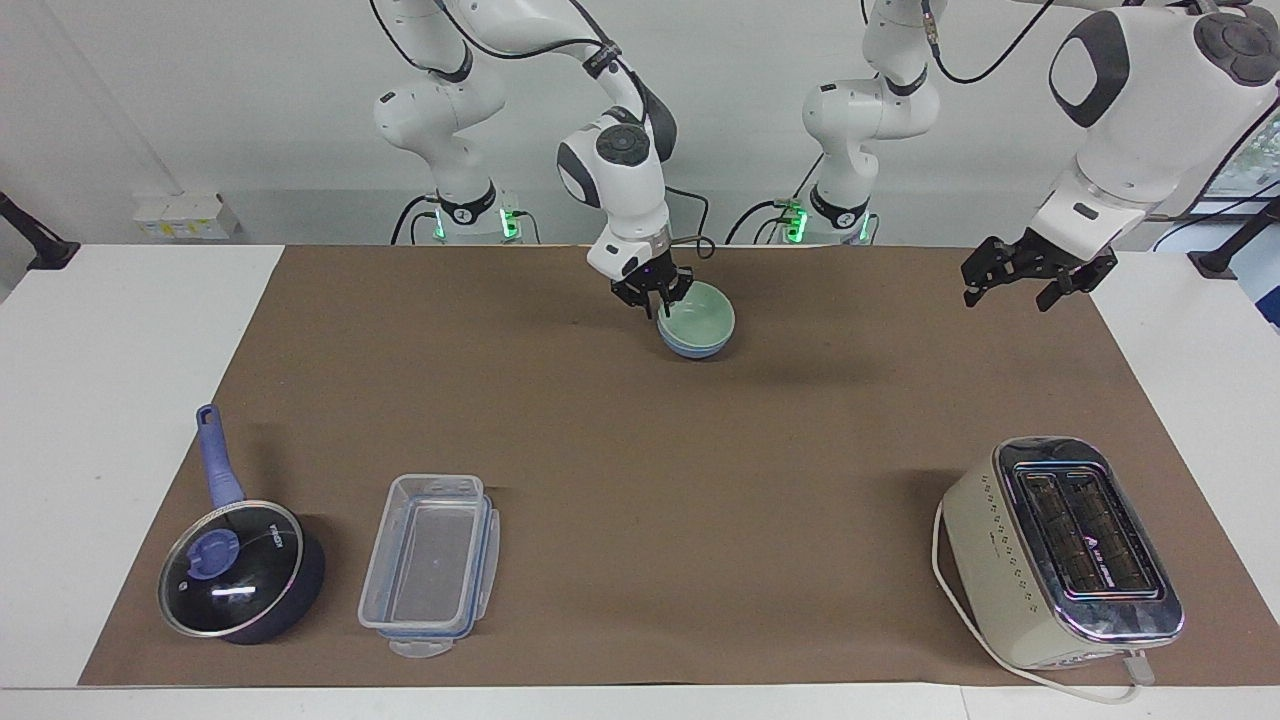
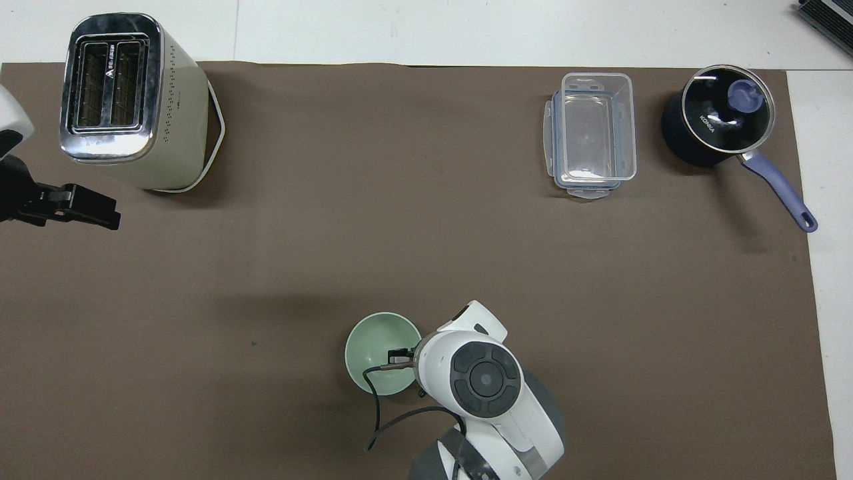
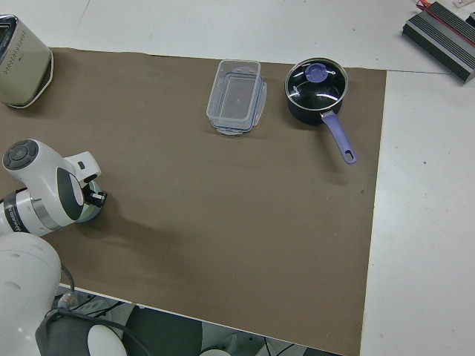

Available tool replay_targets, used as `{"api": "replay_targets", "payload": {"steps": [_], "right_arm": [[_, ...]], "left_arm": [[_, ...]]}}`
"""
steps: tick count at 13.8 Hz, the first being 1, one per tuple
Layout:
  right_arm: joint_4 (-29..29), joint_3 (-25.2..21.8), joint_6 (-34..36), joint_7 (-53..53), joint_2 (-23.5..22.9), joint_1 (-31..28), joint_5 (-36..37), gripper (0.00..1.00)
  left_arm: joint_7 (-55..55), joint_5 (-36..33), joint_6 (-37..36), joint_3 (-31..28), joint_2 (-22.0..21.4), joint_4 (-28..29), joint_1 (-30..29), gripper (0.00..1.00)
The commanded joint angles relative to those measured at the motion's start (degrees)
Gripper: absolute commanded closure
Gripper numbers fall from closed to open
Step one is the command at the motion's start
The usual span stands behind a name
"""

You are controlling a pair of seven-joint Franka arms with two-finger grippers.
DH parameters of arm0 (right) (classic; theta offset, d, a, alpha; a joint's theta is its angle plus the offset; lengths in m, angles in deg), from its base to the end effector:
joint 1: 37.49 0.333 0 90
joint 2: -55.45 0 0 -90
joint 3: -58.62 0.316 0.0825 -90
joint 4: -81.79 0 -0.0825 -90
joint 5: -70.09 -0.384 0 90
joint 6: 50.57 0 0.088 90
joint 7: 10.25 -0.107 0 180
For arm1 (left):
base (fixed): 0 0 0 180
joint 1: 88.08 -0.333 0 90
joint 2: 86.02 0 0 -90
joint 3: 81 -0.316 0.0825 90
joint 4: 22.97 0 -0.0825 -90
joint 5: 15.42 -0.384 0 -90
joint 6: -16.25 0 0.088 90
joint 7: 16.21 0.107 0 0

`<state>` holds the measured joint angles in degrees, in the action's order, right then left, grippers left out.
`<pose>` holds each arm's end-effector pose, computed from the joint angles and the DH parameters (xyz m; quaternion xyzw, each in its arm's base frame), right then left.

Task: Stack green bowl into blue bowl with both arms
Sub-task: 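Open the right gripper and withdraw it from the stacked bowls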

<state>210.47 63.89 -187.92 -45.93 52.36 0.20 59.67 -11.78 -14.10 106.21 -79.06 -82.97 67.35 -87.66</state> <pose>0.3935 0.3681 0.3521 -0.9966 0.0006 0.0051 0.0827 0.5683 -0.0254 0.5920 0.9977 -0.0589 -0.0295 0.0130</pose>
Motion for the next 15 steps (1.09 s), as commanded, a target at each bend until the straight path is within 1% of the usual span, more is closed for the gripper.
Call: {"api": "replay_targets", "payload": {"steps": [1,2,3,4,5,6,9,11,15], "right_arm": [[-0.36,-0.17,-0.55,-1.41,0.97,-0.42,-1.27,0.57],[-0.45,-0.35,-0.28,-1.33,2.02,-0.86,-1.27,0.51],[-0.54,-0.52,0.24,-1.32,3.25,-1.74,-1.27,0.42],[-0.54,-0.44,0.86,-1.15,4.57,-3.31,-1.27,0.28],[-0.54,-0.52,2.17,-0.71,5.97,-4.98,-1.27,0.12],[-0.54,-0.61,3.57,-0.54,7.47,-6.82,-1.18,0.01],[-0.62,-0.87,6.48,1.91,11.16,-12.97,-0.31,0.00],[-1.41,-0.88,7.97,6.82,13.10,-19.29,-0.13,0.00],[-6.06,-0.88,13.86,17.90,13.37,-31.07,-0.13,0.00]], "left_arm": [[0.76,-0.97,-0.31,0.34,0.47,-1.12,-0.51,0.00],[0.76,-0.97,-0.31,0.34,0.47,-1.12,-0.51,0.00],[0.76,-0.97,-0.31,0.43,0.47,-1.12,-0.51,0.00],[0.76,-0.97,-0.31,0.34,0.47,-1.12,-0.51,0.00],[0.76,-0.97,-0.31,0.34,0.47,-1.12,-0.51,0.00],[0.76,-0.97,-0.31,0.34,0.47,-1.12,-0.51,0.00],[0.76,-0.97,-0.31,0.43,0.47,-1.12,-0.51,0.00],[0.76,-0.97,-0.31,0.43,0.47,-1.12,-0.51,0.00],[0.76,-0.97,-0.31,0.34,0.47,-1.12,-0.51,0.00]]}}
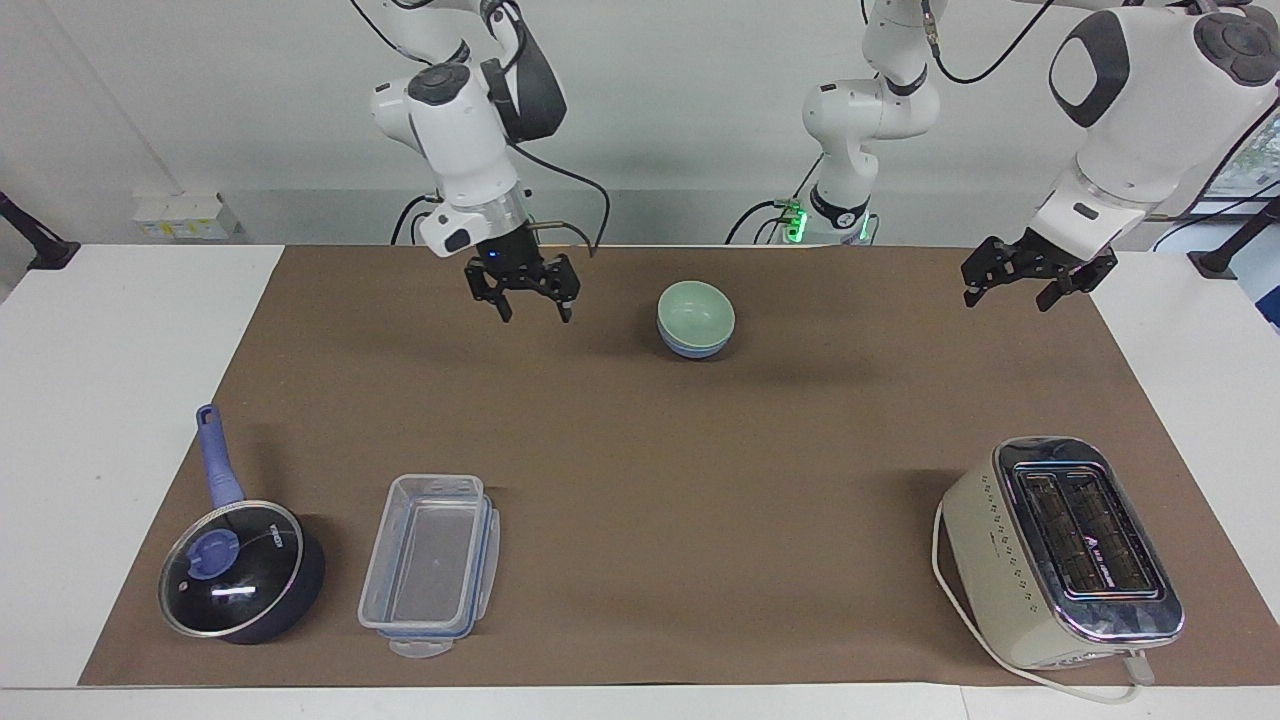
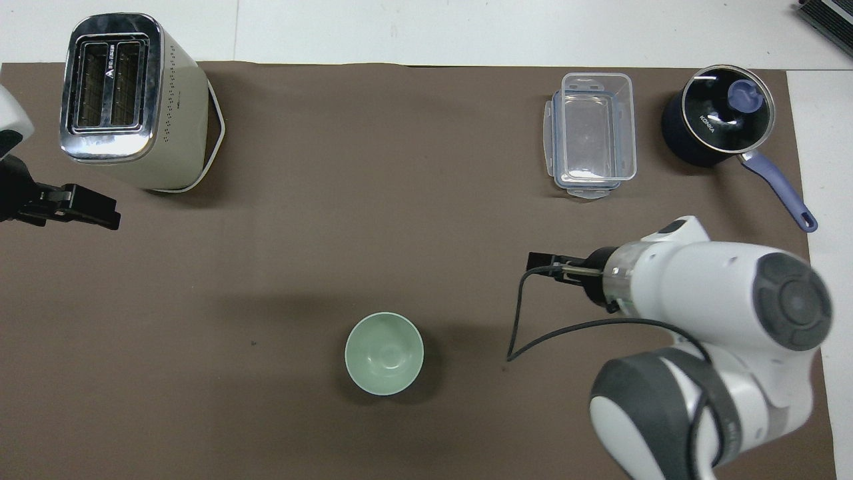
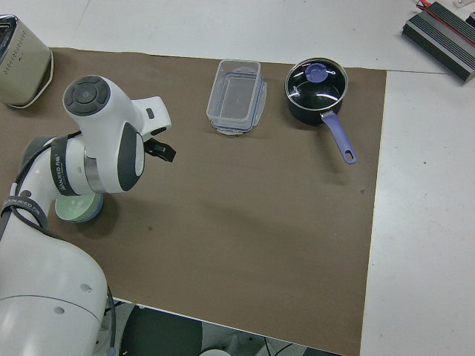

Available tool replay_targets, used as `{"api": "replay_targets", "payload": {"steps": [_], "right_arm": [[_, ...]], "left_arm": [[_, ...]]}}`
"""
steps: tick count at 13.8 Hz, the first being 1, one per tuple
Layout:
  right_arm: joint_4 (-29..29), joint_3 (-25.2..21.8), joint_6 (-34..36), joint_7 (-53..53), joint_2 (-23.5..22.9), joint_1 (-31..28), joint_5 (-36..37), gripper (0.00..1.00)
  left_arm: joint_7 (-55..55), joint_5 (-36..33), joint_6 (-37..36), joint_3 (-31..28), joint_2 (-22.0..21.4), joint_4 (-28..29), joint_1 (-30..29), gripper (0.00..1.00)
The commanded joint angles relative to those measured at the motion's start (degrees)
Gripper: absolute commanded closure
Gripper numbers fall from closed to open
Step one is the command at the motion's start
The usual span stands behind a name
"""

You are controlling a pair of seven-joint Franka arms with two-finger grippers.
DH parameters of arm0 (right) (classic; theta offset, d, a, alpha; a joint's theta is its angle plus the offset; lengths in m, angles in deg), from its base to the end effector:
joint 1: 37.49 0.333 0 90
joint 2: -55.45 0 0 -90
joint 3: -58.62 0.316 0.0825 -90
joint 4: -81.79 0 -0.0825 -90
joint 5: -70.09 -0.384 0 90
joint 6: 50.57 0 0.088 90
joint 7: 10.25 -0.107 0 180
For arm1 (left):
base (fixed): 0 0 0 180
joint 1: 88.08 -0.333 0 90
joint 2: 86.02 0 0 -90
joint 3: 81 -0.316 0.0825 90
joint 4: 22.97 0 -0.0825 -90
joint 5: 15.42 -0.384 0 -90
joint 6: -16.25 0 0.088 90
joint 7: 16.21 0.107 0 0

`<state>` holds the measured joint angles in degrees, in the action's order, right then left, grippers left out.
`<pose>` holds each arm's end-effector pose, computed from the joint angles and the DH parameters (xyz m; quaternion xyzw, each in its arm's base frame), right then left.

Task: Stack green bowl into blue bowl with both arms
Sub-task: 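Open the right gripper and withdraw it from the stacked bowls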

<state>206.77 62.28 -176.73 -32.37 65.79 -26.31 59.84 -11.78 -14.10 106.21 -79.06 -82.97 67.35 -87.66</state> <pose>0.4967 0.1392 0.4865 -0.9865 0.1080 -0.0723 0.0994 0.5683 -0.0254 0.5920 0.9977 -0.0589 -0.0295 0.0130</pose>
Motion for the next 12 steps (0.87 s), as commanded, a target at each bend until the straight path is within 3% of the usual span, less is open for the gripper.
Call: {"api": "replay_targets", "payload": {"steps": [1,5,7,12], "right_arm": [[-3.07,0.65,3.63,6.63,-0.06,-6.76,-0.21,0.00],[-12.02,0.65,13.99,11.40,-0.75,-14.07,1.44,0.00],[-17.81,1.00,18.74,11.40,-2.07,-14.34,7.67,0.00],[-36.80,1.09,33.76,11.31,-8.74,-13.99,12.17,0.00]], "left_arm": [[0.75,-0.97,-0.31,0.34,0.47,-1.12,-0.51,0.00],[0.75,-0.97,-0.31,0.43,0.47,-1.12,-0.51,0.00],[0.75,-0.97,-0.31,0.43,0.47,-1.12,-0.51,0.00],[0.75,-0.97,-0.31,0.35,0.47,-1.12,-0.51,0.00]]}}
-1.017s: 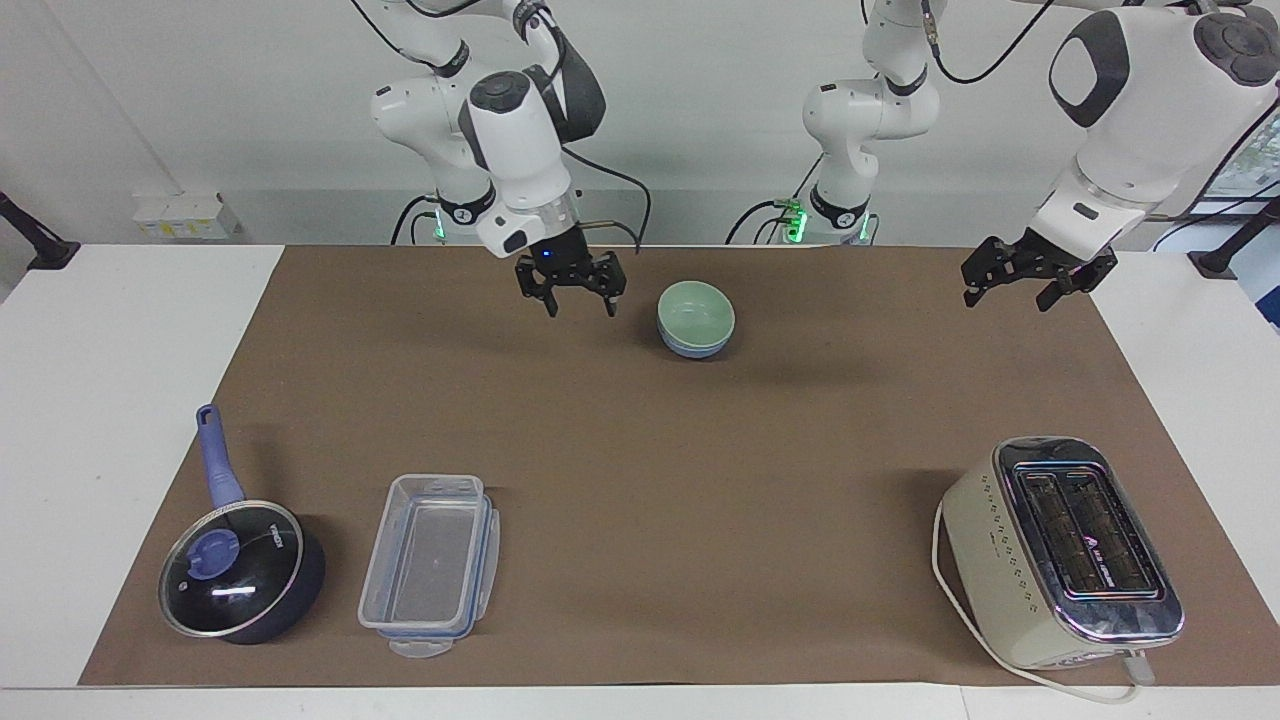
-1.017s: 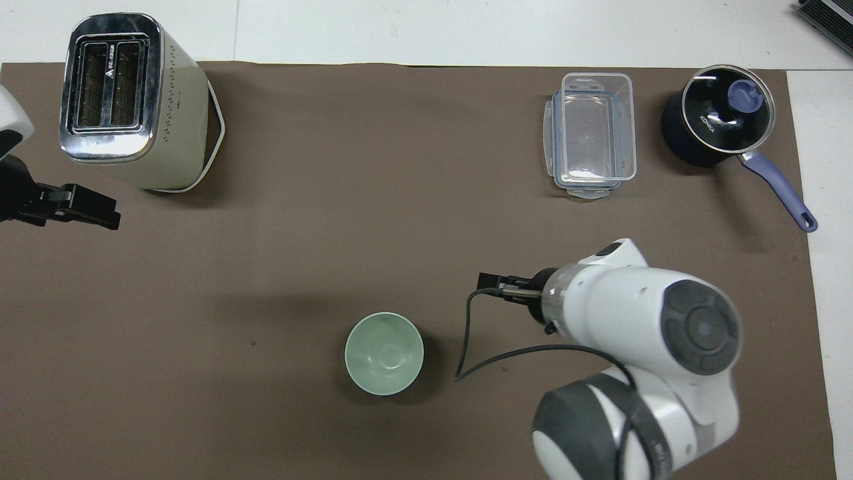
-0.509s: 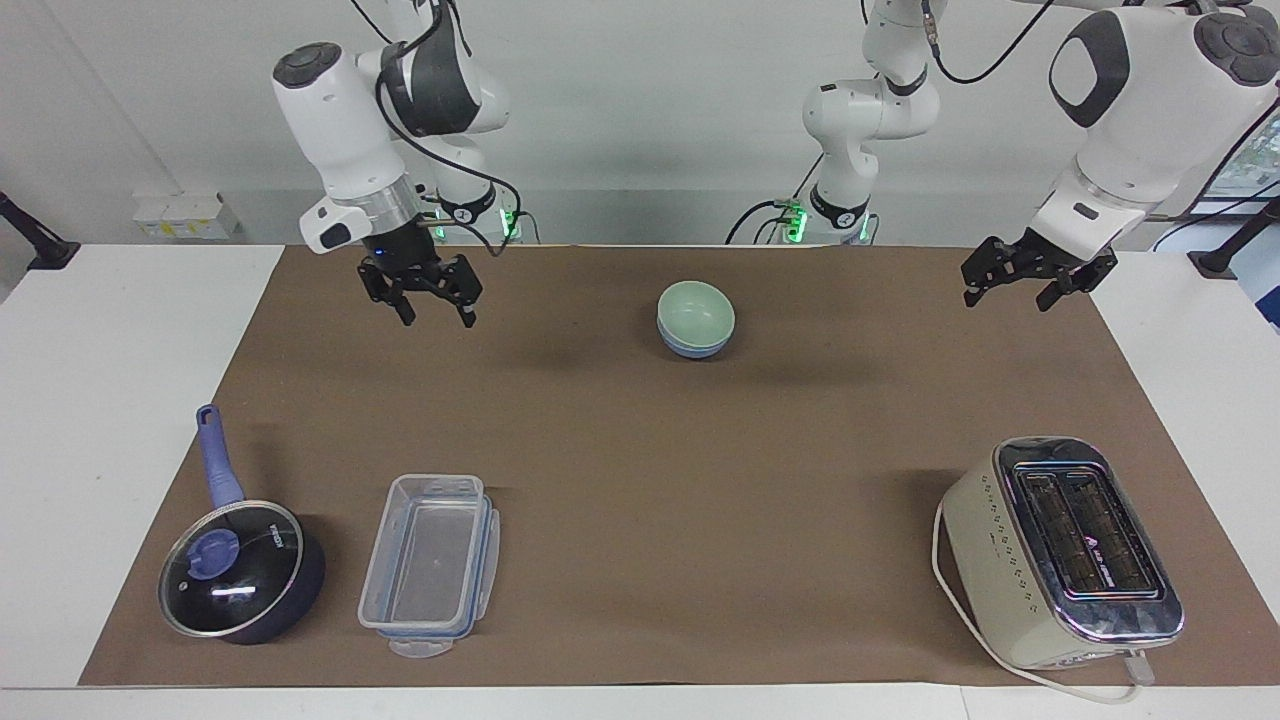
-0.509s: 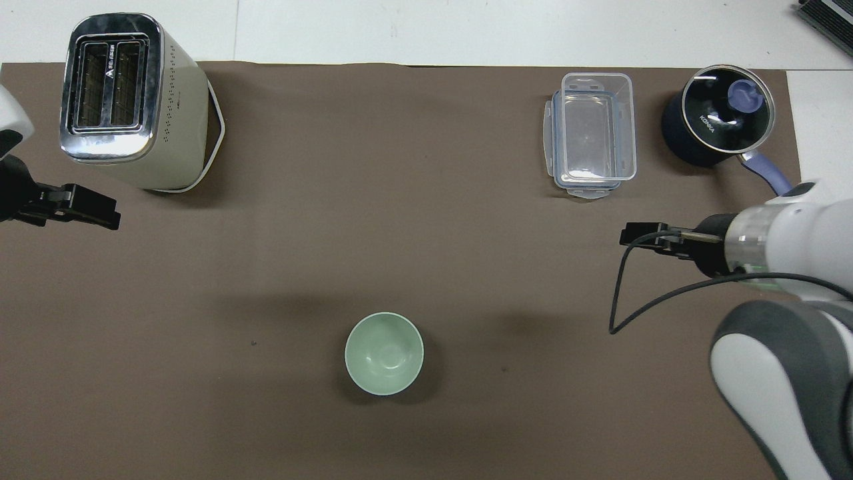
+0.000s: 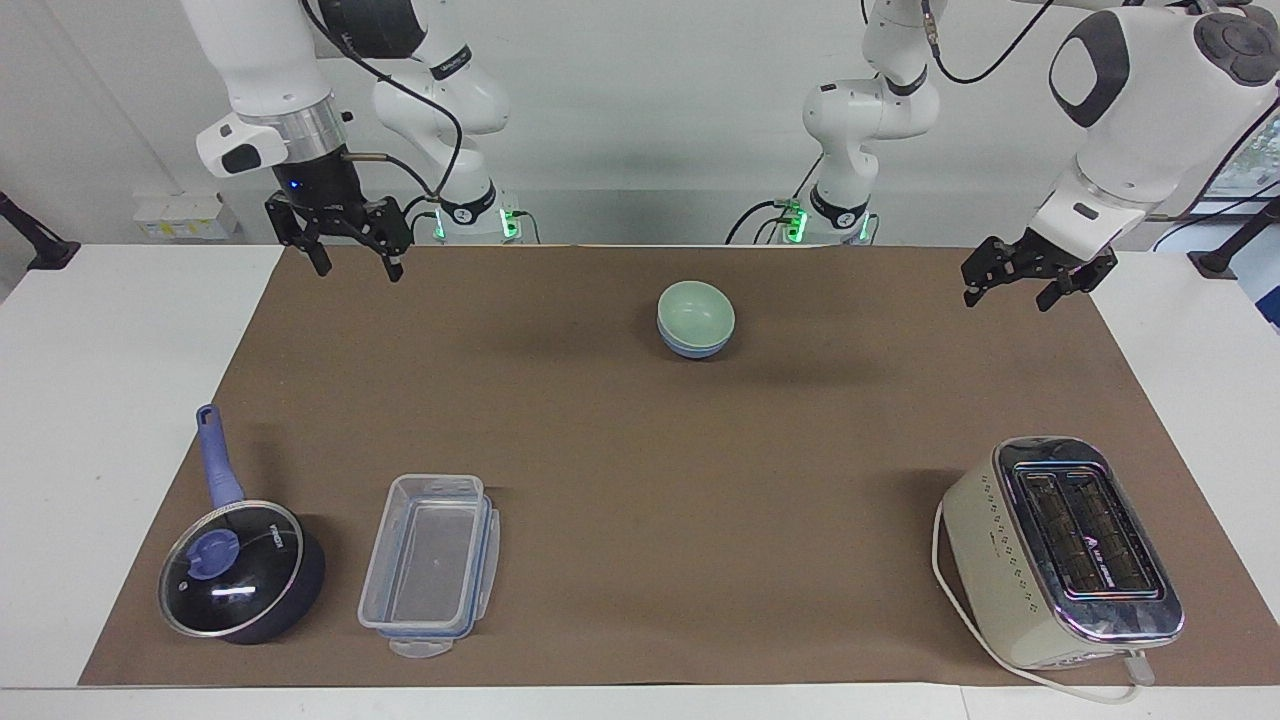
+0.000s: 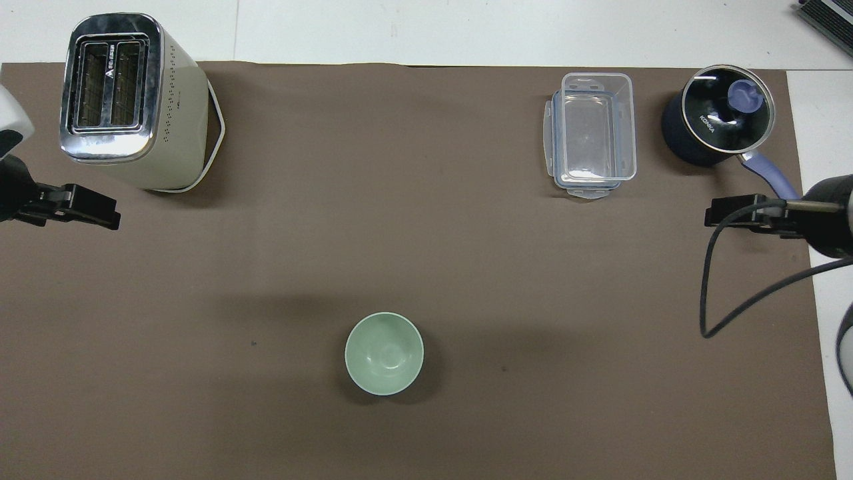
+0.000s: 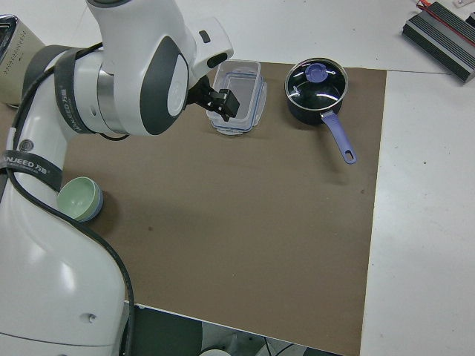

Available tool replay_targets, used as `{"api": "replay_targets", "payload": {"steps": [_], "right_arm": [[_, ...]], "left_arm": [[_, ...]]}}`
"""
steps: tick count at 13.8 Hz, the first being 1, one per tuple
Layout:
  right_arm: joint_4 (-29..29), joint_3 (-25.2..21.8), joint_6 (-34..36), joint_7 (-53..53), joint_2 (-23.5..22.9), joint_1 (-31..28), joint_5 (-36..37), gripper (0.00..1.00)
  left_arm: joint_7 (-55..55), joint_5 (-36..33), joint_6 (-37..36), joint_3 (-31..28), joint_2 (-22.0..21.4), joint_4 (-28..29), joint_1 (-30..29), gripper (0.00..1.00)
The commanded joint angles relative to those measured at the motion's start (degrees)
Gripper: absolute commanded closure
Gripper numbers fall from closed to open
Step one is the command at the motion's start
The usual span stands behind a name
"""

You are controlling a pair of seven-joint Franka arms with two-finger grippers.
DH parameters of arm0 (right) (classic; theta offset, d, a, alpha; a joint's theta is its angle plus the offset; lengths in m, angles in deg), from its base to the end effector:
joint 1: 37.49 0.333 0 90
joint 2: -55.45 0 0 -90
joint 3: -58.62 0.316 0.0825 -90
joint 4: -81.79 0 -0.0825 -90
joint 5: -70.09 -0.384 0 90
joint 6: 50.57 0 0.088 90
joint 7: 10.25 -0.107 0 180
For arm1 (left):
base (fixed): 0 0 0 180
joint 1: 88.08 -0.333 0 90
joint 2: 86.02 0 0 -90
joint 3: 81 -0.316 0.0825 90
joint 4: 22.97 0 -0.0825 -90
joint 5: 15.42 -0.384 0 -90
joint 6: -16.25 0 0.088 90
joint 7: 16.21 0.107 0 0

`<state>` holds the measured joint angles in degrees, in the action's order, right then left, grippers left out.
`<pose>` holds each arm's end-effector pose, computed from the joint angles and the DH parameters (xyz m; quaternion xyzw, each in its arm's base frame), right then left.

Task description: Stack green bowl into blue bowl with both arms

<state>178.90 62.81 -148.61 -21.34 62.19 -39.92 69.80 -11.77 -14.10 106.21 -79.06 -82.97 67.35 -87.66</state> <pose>0.5306 0.0192 0.6420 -0.9945 0.0813 -0.0665 0.0057 0.5683 -0.0254 0.5920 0.9977 -0.0589 -0.0295 0.0130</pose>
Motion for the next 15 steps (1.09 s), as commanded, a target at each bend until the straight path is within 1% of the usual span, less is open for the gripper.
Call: {"api": "replay_targets", "payload": {"steps": [1,2,3,7,15], "right_arm": [[-11.22,0.48,8.45,0.27,-6.46,-0.38,2.75,0.00],[-13.94,0.47,10.22,0.27,-7.26,-0.38,2.93,0.00],[-15.18,0.39,11.37,0.27,-8.14,-0.38,2.93,0.00],[-15.81,0.74,11.91,0.45,-8.41,-0.39,2.76,0.00],[-10.98,0.83,12.08,0.71,-5.60,-0.03,1.53,0.00]], "left_arm": [[0.75,-0.97,-0.31,0.34,0.47,-1.12,-0.51,0.00],[0.75,-0.97,-0.31,0.43,0.47,-1.12,-0.51,0.00],[0.75,-0.97,-0.31,0.34,0.47,-1.12,-0.51,0.00],[0.75,-0.97,-0.31,0.34,0.47,-1.12,-0.51,0.00],[0.75,-0.97,-0.31,0.43,0.47,-1.12,-0.51,0.00]]}}
